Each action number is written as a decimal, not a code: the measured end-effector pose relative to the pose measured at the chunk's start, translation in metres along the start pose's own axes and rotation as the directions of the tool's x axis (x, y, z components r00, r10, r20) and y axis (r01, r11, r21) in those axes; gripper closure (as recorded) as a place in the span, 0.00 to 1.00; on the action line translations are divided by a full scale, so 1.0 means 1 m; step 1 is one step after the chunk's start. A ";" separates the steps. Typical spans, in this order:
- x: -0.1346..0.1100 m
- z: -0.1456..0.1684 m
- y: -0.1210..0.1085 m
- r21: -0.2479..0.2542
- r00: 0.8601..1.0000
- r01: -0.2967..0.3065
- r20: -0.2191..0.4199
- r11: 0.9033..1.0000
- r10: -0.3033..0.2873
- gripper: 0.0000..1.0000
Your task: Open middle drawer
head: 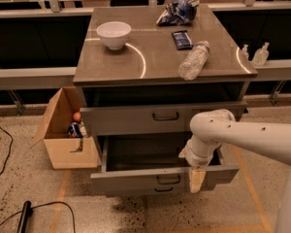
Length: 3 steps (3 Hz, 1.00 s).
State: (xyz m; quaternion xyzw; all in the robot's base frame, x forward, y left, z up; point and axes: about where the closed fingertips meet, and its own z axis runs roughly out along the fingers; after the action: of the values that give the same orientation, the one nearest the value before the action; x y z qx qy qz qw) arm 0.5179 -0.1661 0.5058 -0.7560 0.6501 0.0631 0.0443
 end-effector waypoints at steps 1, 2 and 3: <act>0.006 -0.007 -0.007 0.046 0.999 -0.046 -0.021 0.998 0.047 0.18; 0.015 -0.012 -0.026 0.113 0.995 -0.095 -0.027 0.989 0.099 0.42; 0.021 -0.014 -0.048 0.172 0.991 -0.120 -0.036 0.978 0.128 0.65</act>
Offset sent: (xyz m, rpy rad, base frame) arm 0.0564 -0.0209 0.0188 -0.0209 -0.1800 -0.1862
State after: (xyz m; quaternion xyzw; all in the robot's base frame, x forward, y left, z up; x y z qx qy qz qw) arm 0.5686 -0.1818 0.5160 -0.7086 0.7000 -0.0077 0.0890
